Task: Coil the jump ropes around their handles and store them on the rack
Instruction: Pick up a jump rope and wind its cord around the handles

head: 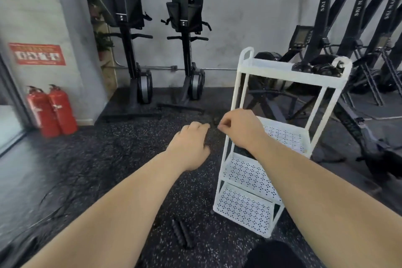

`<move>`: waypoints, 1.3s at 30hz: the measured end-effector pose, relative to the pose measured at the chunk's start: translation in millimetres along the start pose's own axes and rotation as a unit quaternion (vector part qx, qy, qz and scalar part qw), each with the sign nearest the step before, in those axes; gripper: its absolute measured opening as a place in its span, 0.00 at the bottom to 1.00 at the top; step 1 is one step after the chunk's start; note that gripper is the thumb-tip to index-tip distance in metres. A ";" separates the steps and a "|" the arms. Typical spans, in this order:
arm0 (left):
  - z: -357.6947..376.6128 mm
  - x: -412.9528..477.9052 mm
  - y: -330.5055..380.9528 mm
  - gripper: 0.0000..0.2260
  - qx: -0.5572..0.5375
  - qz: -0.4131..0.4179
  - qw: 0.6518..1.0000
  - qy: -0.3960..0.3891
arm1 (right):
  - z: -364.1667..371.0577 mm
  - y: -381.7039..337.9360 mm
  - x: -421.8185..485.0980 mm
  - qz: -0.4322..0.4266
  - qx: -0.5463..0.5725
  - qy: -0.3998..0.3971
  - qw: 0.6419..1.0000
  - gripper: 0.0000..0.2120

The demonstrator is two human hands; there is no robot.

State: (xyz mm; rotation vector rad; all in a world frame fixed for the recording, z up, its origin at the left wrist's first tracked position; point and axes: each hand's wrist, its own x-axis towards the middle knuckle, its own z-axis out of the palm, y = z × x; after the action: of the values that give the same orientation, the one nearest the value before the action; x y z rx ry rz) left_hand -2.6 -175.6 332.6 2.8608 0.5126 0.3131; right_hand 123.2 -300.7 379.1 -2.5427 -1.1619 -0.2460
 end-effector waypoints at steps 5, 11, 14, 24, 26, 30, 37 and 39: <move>34.3 -56.6 -57.6 0.31 -0.015 -0.051 0.998 -0.037 | 70.7 -30.4 -24.2 -0.005 0.024 -0.047 0.999 0.16; 76.6 -105.6 -117.7 0.31 -0.048 -0.122 0.988 -0.086 | 151.9 -57.3 -44.6 0.003 0.035 -0.156 0.987 0.13; 93.2 -121.7 -142.7 0.31 -0.062 -0.165 0.978 -0.112 | 187.8 -66.3 -47.2 0.012 0.047 -0.209 0.977 0.11; 160.1 -128.3 -205.5 0.31 -0.075 -0.275 0.923 -0.258 | 315.5 -72.4 -28.1 0.050 0.038 -0.332 0.941 0.08; 173.9 -122.7 -210.6 0.31 -0.089 -0.283 0.912 -0.285 | 344.5 -67.7 -25.6 0.063 0.027 -0.360 0.931 0.08; 195.2 -102.1 -209.7 0.33 -0.085 -0.270 0.902 -0.326 | 396.1 -52.3 -17.9 0.062 -0.024 -0.434 0.898 0.12; 248.2 -66.3 -208.3 0.45 0.015 -0.215 0.902 -0.373 | 472.9 -28.4 -4.1 0.094 -0.005 -0.454 0.886 0.14; 264.8 -64.1 -205.1 0.49 0.036 -0.221 0.875 -0.430 | 502.0 -18.9 -7.8 0.129 0.000 -0.453 0.882 0.17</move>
State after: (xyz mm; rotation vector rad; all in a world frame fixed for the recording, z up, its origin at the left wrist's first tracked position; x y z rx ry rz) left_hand -61.3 -57.4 18.1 2.4645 0.9286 -1.0167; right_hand 112.9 -109.5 -85.4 -2.8115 -1.0228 1.1176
